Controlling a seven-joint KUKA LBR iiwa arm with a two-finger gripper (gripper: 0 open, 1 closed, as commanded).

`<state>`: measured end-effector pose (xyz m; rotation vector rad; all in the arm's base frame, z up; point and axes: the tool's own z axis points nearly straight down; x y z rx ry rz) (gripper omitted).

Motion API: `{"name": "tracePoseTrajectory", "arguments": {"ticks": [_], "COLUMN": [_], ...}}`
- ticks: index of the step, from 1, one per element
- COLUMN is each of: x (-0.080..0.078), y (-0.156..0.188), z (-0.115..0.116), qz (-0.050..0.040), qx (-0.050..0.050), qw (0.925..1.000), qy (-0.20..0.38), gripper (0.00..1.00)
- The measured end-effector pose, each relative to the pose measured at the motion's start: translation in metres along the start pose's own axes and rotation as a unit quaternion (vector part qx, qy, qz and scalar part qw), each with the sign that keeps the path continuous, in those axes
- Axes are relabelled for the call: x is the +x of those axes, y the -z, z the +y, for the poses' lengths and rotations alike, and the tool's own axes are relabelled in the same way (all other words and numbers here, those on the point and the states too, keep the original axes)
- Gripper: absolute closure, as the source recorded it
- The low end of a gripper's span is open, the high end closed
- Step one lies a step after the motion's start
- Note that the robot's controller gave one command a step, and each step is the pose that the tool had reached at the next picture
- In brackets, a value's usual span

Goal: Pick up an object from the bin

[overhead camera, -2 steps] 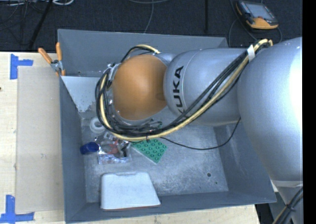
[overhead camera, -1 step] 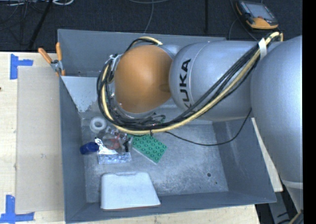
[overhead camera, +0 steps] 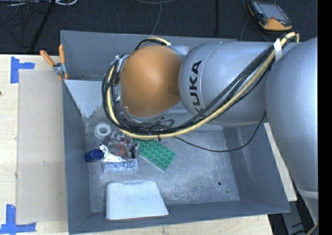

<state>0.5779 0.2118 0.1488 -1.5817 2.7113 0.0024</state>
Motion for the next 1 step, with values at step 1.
{"name": "tracePoseTrajectory", "arguments": {"ticks": [1], "x": [-0.0005], "y": [0.0081], "z": [-0.0002], "qz": [-0.0001], "qx": [0.0], "qw": [1.0], "qy": [-0.003], "gripper": [1.0]}}
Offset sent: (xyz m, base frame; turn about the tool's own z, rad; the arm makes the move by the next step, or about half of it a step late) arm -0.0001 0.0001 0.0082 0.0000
